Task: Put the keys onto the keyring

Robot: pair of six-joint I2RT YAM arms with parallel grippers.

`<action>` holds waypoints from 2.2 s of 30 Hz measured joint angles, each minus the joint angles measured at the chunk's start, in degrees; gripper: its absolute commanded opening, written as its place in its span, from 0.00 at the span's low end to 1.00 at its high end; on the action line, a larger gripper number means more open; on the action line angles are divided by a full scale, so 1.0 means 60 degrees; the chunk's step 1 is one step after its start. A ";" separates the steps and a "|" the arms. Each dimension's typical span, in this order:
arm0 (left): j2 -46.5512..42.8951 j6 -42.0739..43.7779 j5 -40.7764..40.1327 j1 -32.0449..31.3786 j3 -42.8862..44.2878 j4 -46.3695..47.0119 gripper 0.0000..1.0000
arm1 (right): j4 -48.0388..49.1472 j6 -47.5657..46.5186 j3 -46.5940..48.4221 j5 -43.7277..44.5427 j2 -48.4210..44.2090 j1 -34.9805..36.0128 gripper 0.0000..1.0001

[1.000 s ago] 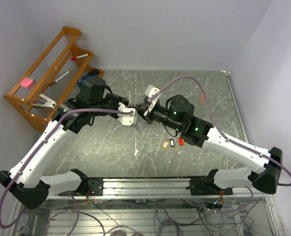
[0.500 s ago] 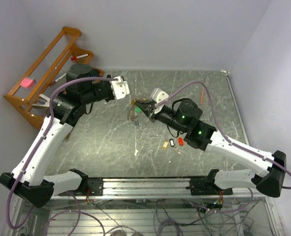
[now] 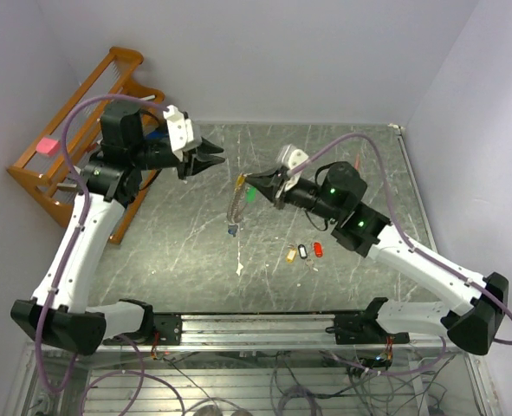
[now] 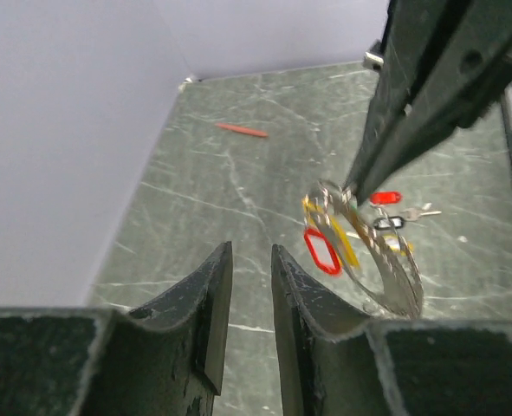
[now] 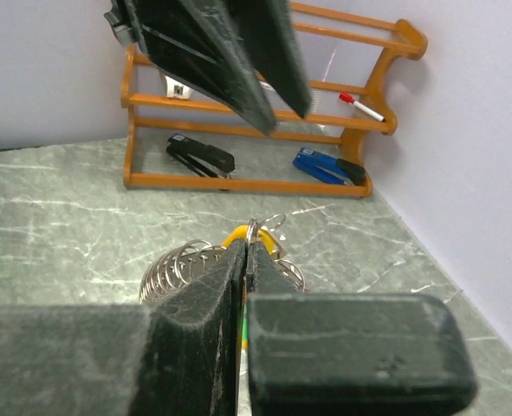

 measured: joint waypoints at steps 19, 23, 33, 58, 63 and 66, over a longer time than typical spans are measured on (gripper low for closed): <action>0.0976 -0.7162 0.2761 0.0765 -0.1945 0.6339 0.40 | -0.0357 0.1657 0.0178 -0.3118 -0.0222 -0.1239 0.00; 0.1016 -0.8269 0.2881 0.0608 -0.1945 0.7417 0.40 | -0.0350 0.1730 0.0178 -0.3260 -0.0102 -0.1235 0.00; 0.1191 -0.8047 0.3566 0.0095 -0.1923 0.6794 0.39 | -0.0353 0.1749 0.0186 -0.3297 -0.0076 -0.1239 0.00; 0.1209 -0.7817 0.4160 -0.0142 -0.2197 0.6419 0.07 | -0.0262 0.1792 0.0259 -0.3315 0.0084 -0.1235 0.00; 0.1209 -0.7814 0.4153 -0.0142 -0.2197 0.6404 0.07 | -0.0018 0.1810 0.0248 -0.3144 0.0062 -0.1235 0.00; 0.1209 -0.7817 0.4120 -0.0142 -0.2197 0.6400 0.07 | 0.0310 0.1861 0.0138 -0.3009 -0.0040 -0.1228 0.00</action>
